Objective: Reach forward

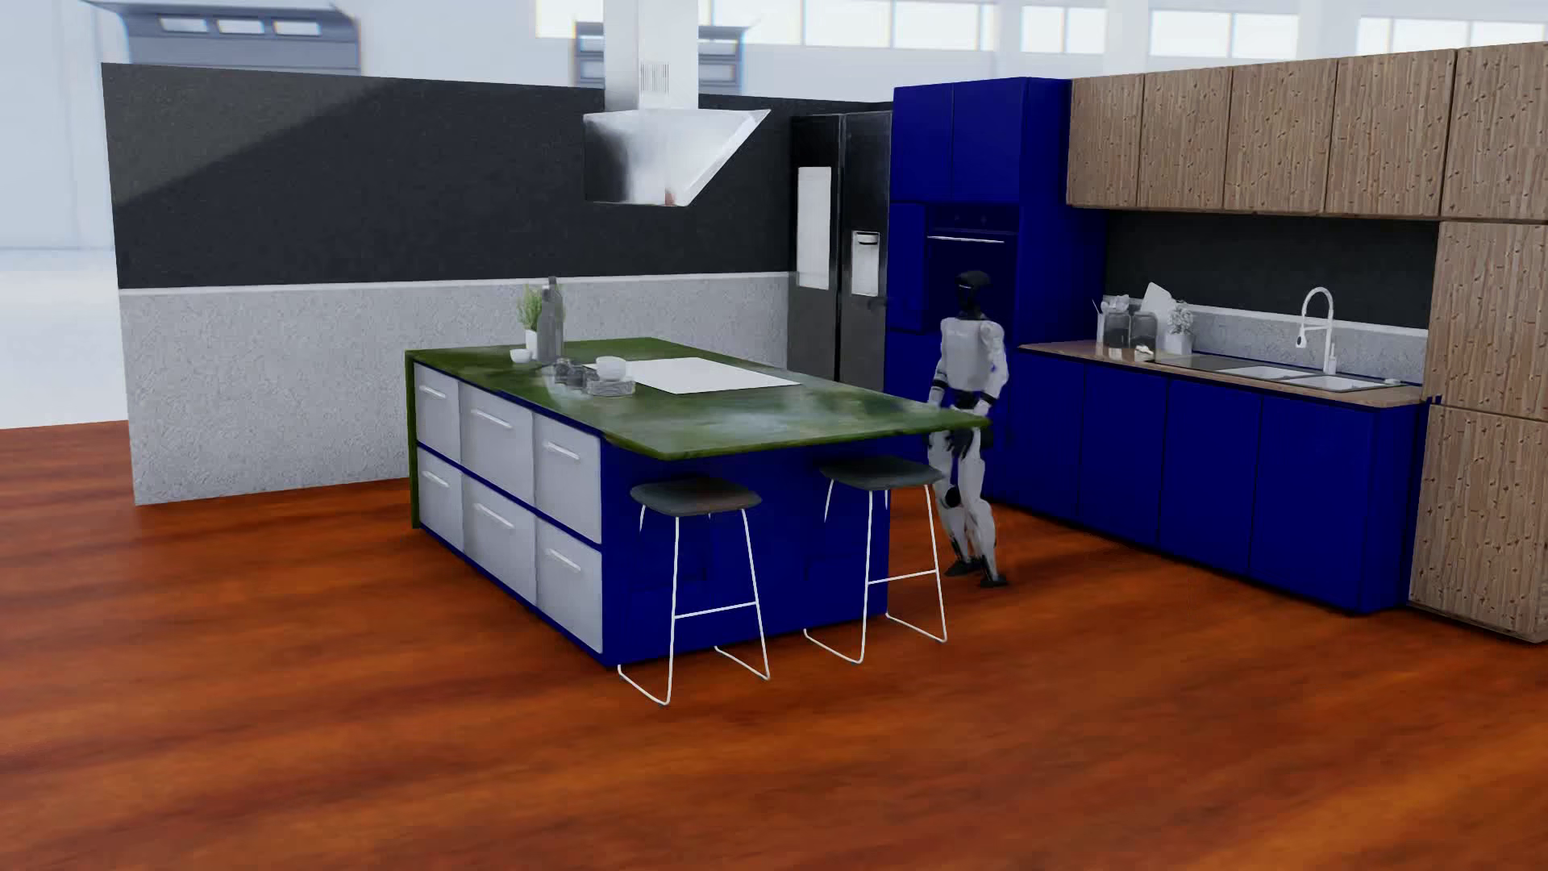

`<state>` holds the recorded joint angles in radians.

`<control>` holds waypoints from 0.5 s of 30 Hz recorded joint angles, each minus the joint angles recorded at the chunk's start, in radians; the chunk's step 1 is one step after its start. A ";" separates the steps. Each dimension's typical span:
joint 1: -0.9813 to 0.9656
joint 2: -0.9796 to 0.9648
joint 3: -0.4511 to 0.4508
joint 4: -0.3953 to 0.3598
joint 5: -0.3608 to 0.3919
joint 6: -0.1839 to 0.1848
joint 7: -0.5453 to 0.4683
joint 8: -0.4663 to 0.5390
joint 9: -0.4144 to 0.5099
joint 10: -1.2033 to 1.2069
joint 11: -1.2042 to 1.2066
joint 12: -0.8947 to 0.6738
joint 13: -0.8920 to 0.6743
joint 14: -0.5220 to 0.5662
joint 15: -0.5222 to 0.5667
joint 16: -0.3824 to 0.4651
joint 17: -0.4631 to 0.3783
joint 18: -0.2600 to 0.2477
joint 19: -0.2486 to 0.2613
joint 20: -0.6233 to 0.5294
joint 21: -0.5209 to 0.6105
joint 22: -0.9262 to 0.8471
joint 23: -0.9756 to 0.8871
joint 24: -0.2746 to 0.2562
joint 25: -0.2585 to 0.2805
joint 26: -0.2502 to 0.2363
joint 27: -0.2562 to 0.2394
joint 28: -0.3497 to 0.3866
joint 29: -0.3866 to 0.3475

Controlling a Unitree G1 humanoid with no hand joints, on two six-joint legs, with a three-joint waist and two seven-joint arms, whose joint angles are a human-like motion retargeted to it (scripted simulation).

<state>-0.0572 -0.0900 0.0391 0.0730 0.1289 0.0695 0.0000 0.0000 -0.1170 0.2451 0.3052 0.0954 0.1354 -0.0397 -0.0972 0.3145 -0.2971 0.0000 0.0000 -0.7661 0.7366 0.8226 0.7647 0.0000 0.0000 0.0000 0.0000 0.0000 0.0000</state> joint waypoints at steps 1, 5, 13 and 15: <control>-0.001 -0.001 -0.007 0.003 -0.003 0.000 0.000 0.000 0.006 -0.003 -0.003 -0.013 -0.005 0.009 0.003 0.000 0.001 0.000 0.000 -0.012 -0.002 0.010 0.012 0.000 0.000 0.000 0.000 0.000 0.000; -0.019 -0.022 -0.029 0.005 0.001 0.002 0.000 0.000 0.011 -0.005 0.004 -0.039 0.003 0.012 0.013 -0.011 -0.011 0.000 0.000 -0.039 0.024 0.002 0.044 0.000 0.000 0.000 0.000 0.000 0.000; -0.018 0.015 -0.145 0.001 -0.006 0.052 0.000 0.000 0.065 -0.010 -0.127 -0.851 -0.108 0.003 0.193 0.016 -0.084 0.000 0.000 0.038 0.171 0.264 0.059 0.000 0.000 0.000 0.000 0.000 0.000; -0.023 0.015 -0.188 0.002 -0.002 0.093 0.000 0.000 0.066 -0.010 -0.140 -1.124 -0.136 0.006 0.210 0.075 -0.112 0.000 0.000 0.147 0.146 0.290 0.048 0.000 0.000 0.000 0.000 0.000 0.000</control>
<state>-0.0804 -0.0752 -0.1492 0.0754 0.1269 0.1627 0.0000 0.0000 -0.0507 0.2347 0.1653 -1.0289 -0.0003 -0.0338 0.1132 0.3896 -0.4091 0.0000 0.0000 -0.6188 0.8825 1.1131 0.8122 0.0000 0.0000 0.0000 0.0000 0.0000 0.0000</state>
